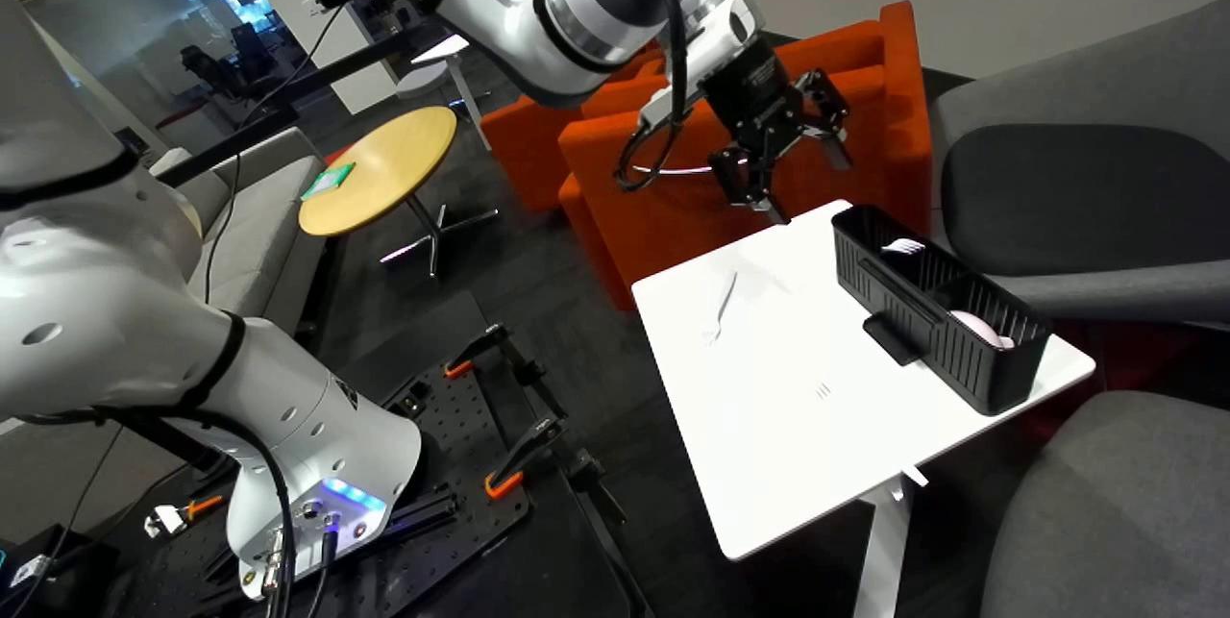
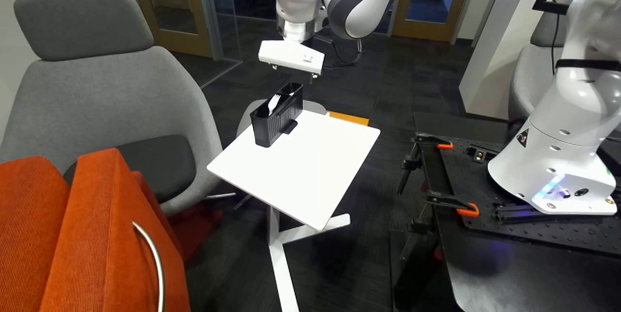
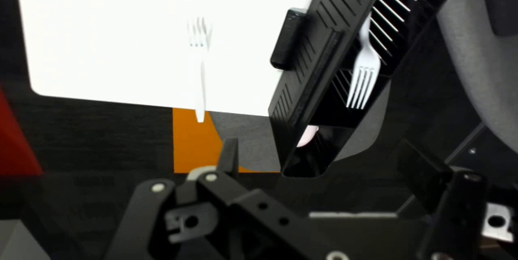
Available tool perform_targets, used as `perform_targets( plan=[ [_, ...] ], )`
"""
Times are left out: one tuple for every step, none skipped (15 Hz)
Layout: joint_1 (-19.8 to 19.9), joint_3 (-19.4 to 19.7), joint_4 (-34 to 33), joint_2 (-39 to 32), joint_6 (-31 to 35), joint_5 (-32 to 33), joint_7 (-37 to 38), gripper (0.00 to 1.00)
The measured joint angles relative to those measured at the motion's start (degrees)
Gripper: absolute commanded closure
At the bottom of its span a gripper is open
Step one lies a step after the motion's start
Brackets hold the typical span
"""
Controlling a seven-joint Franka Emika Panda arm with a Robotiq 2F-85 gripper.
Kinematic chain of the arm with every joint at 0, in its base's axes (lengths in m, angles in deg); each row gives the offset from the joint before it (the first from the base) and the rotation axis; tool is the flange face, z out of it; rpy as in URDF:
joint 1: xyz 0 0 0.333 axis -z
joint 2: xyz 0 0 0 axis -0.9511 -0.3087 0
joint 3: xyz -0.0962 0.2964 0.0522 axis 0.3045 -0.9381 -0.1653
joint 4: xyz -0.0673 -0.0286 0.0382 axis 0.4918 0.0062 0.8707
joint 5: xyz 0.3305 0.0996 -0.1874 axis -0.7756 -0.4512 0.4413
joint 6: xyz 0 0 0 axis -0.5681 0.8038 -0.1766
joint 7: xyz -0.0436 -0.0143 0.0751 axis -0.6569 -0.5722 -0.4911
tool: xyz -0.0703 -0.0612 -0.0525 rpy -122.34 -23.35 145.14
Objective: Remove the fork from the object and put it on the table
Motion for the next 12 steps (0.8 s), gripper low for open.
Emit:
perform_targets(
  plan=[
    [-0.7,1.3,-1.3,-1.7,1.9,0.6,3.0,0.00],
    [-1.4,2.5,-2.7,-3.4,3.3,0.7,5.3,0.00],
    [-1.8,3.2,-4.1,-5.2,3.9,0.5,6.4,0.00],
    [-1.9,3.2,-5.2,-6.7,4.0,-1.0,5.8,0.00],
    [-2.0,3.0,-6.0,-7.8,4.0,-2.3,5.0,0.00],
    [-2.0,2.8,-6.4,-8.4,4.0,-2.9,4.8,0.00],
    [-2.1,2.7,-6.6,-8.6,4.0,-3.0,4.8,0.00],
    [-2.2,2.7,-6.6,-8.7,4.0,-3.0,4.8,0.00],
    [-2.5,3.0,-6.6,-8.7,4.0,-3.2,4.8,0.00],
    [-2.8,3.4,-6.6,-8.8,4.0,-3.4,4.8,0.09],
    [-3.0,3.7,-6.6,-8.9,4.0,-3.7,4.7,0.12],
    [-3.3,3.9,-6.6,-9.0,4.0,-4.2,4.7,0.22]
  ],
)
